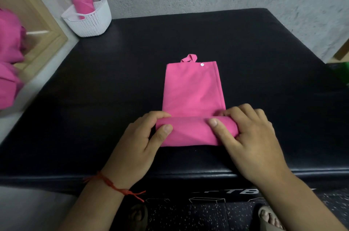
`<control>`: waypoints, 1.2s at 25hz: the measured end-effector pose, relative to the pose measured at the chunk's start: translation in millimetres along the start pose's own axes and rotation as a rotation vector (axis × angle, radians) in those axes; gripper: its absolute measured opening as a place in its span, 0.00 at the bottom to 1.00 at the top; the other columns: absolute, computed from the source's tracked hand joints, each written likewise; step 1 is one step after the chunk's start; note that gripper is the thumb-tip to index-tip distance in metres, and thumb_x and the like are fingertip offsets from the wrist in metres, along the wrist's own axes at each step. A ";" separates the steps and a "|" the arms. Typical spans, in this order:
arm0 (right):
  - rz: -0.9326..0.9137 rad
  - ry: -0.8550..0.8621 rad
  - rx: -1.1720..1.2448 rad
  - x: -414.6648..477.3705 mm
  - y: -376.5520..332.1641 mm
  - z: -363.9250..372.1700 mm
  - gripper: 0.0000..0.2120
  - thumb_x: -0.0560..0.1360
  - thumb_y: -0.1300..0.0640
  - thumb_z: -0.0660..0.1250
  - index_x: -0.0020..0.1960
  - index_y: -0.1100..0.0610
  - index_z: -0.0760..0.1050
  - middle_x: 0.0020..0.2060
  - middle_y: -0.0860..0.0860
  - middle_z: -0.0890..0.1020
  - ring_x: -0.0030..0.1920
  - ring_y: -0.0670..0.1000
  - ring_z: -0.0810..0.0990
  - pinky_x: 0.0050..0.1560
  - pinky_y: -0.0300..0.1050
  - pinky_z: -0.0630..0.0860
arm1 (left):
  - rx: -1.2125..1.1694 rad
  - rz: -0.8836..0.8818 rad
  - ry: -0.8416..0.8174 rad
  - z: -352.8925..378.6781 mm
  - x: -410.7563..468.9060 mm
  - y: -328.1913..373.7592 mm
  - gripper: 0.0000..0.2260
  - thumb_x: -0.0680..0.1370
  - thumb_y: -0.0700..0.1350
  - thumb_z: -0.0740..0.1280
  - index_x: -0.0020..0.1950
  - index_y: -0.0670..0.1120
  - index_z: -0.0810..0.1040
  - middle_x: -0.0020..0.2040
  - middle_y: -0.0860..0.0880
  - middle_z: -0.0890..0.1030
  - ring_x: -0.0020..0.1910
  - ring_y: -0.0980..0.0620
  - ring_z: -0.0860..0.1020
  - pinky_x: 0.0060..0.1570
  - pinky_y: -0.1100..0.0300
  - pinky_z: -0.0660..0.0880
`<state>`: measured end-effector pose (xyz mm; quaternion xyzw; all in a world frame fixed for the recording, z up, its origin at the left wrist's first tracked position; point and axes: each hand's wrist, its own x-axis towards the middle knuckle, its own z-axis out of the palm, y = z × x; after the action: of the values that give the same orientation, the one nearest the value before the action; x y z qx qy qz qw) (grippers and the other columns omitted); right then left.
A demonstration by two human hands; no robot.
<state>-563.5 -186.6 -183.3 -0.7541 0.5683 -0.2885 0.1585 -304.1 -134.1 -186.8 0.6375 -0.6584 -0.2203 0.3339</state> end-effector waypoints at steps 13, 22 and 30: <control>0.082 0.001 0.030 3.9 -7.0 -1.4 0.20 0.80 0.26 0.47 0.42 0.35 0.70 0.39 0.38 0.76 0.45 0.42 0.76 0.58 0.54 0.69 | 0.014 0.185 0.077 0.8 -10.0 -0.7 0.26 0.70 0.55 0.81 0.66 0.55 0.78 0.66 0.58 0.75 0.69 0.48 0.74 0.69 0.62 0.69; -0.130 0.100 0.137 -6.4 2.0 7.1 0.14 0.86 0.43 0.59 0.62 0.46 0.80 0.54 0.38 0.75 0.54 0.47 0.73 0.55 0.55 0.75 | -0.030 0.080 0.009 -4.6 -3.1 1.7 0.27 0.69 0.60 0.79 0.67 0.64 0.79 0.66 0.62 0.76 0.70 0.54 0.73 0.66 0.62 0.70; -0.080 -0.054 0.096 -4.4 -0.4 -4.1 0.24 0.71 0.20 0.63 0.53 0.38 0.72 0.50 0.33 0.77 0.51 0.40 0.75 0.52 0.44 0.73 | -0.127 0.034 -0.035 -0.6 3.1 -3.5 0.21 0.78 0.66 0.68 0.69 0.61 0.78 0.61 0.62 0.81 0.63 0.58 0.79 0.62 0.61 0.75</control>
<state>-566.6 -182.0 -180.9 -0.7754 0.5186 -0.3011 0.1979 -301.1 -137.4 -188.4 0.6000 -0.6595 -0.2669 0.3658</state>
